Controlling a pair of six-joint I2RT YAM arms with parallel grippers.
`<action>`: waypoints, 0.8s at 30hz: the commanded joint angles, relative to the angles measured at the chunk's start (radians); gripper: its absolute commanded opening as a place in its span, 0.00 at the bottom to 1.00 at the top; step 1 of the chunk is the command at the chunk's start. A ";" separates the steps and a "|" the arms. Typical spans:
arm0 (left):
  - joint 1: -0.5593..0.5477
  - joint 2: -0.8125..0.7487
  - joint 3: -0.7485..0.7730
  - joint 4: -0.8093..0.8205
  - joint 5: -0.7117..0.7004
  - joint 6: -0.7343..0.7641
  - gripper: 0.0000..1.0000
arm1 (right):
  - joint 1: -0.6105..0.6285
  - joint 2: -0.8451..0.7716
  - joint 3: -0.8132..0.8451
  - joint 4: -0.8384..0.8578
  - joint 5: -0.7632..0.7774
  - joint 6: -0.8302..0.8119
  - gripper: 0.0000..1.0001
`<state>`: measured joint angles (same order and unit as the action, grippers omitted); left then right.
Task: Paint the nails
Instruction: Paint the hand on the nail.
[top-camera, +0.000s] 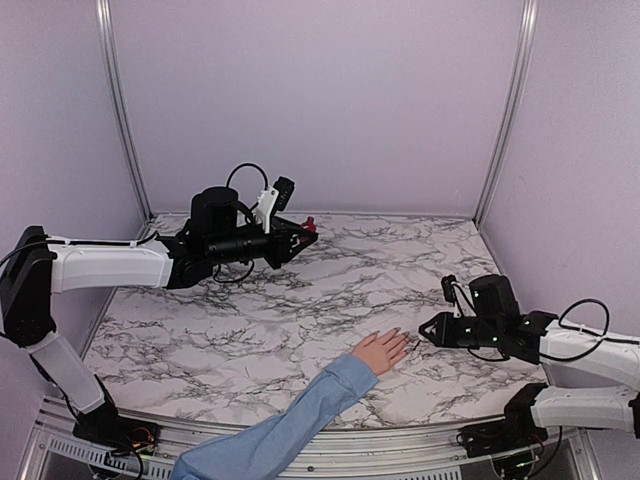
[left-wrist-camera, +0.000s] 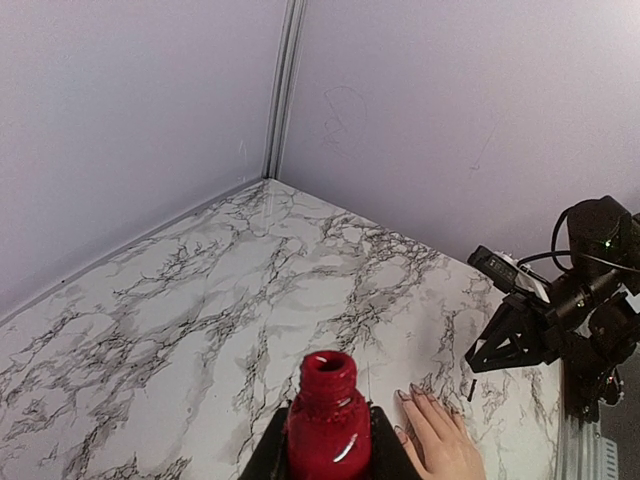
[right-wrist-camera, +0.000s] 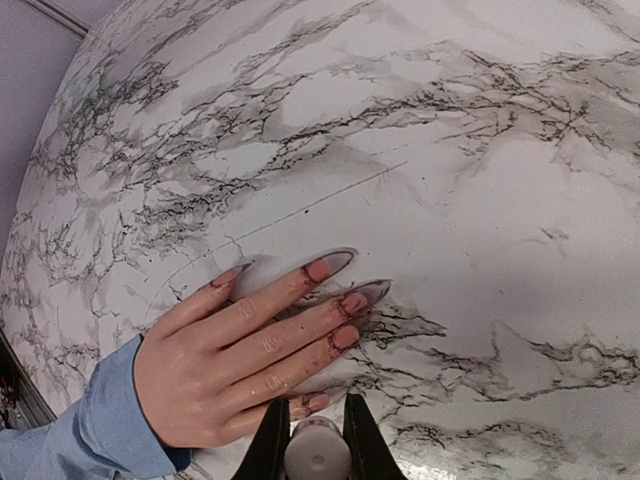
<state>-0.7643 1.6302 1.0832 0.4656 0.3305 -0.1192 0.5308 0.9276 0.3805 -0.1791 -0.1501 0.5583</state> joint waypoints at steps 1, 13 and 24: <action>0.007 -0.006 0.021 0.016 -0.013 0.013 0.00 | 0.026 0.042 0.023 0.055 0.032 0.016 0.00; 0.008 0.003 0.029 0.015 -0.011 0.018 0.00 | 0.061 0.079 0.037 0.085 0.053 0.020 0.00; 0.012 0.003 0.035 0.015 -0.008 0.019 0.00 | 0.064 0.076 0.041 0.092 0.087 0.018 0.00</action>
<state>-0.7589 1.6302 1.0836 0.4656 0.3206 -0.1120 0.5854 1.0115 0.3809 -0.1085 -0.0944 0.5728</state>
